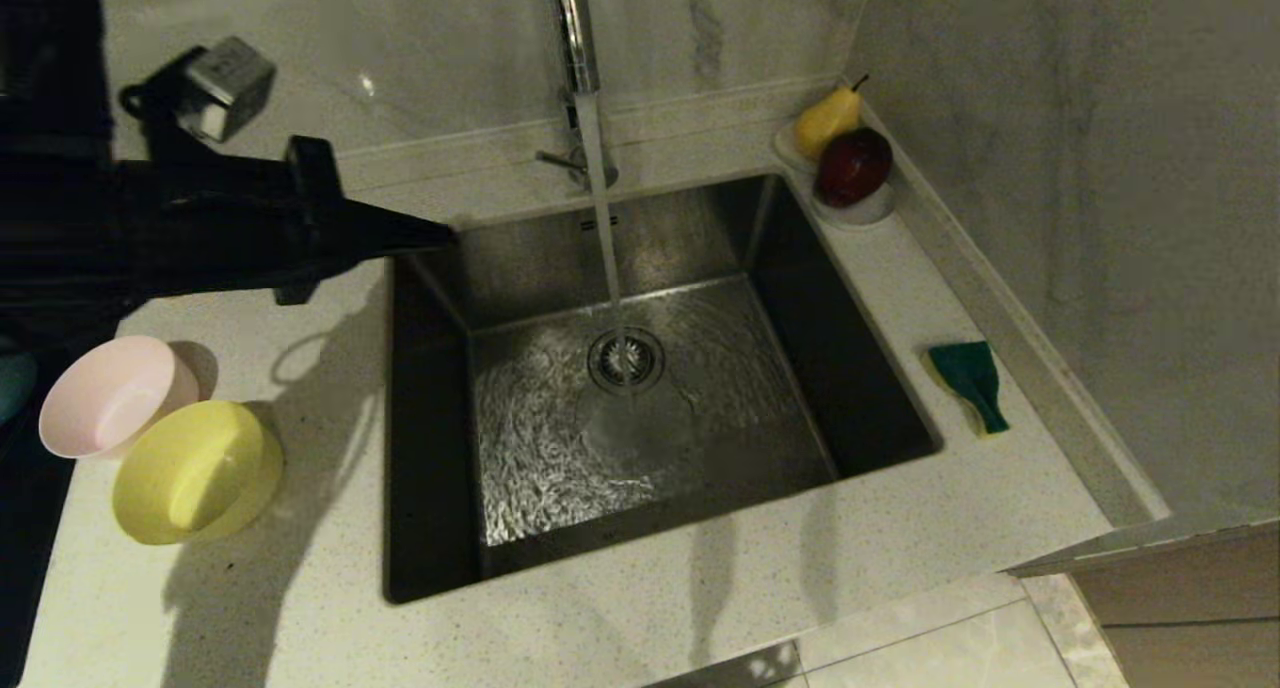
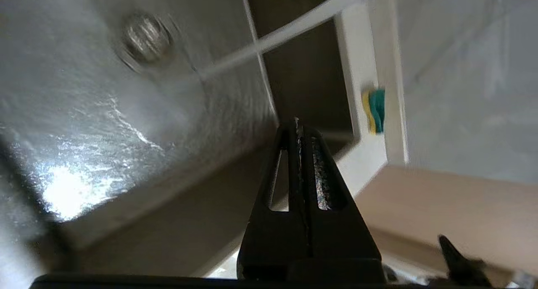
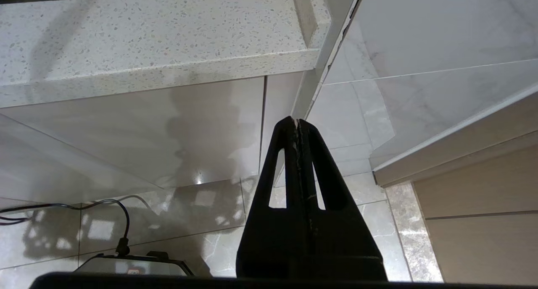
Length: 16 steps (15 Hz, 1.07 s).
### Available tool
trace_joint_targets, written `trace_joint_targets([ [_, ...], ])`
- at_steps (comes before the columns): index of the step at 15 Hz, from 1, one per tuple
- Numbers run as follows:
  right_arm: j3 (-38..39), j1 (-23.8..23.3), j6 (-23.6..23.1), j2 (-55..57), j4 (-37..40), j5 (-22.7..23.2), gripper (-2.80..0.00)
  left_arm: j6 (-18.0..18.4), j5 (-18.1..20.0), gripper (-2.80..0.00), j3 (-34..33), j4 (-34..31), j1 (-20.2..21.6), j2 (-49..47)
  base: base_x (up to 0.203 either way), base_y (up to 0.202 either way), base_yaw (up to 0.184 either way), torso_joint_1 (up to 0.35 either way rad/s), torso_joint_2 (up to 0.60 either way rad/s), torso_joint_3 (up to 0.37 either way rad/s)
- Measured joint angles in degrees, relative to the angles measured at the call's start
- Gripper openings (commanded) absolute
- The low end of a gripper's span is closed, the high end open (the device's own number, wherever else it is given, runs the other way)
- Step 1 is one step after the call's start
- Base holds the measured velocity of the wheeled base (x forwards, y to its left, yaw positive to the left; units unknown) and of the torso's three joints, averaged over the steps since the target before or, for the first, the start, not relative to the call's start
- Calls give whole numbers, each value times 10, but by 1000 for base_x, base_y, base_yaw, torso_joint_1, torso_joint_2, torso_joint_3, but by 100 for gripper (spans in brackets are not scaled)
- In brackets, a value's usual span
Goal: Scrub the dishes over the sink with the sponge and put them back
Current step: Turn off the faucet
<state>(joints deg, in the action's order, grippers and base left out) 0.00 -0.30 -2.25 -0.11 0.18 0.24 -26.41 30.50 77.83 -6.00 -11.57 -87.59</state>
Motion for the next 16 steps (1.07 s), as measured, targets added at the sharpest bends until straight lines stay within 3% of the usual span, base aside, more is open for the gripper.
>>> trace_joint_targets([
  [4, 0, 0, 0, 0, 0, 0, -280, -55, -1, -280, 14, 60, -27, -83, 0, 0, 0, 0, 0, 0],
  [8, 0, 0, 0, 0, 0, 0, -280, -75, -5, -280, 19, 109, -30, -131, 0, 0, 0, 0, 0, 0],
  [12, 0, 0, 0, 0, 0, 0, -280, -121, -43, -280, 47, 181, -29, -182, 0, 0, 0, 0, 0, 0],
  [16, 0, 0, 0, 0, 0, 0, -280, -153, -47, -280, 77, 229, -29, -214, 0, 0, 0, 0, 0, 0],
])
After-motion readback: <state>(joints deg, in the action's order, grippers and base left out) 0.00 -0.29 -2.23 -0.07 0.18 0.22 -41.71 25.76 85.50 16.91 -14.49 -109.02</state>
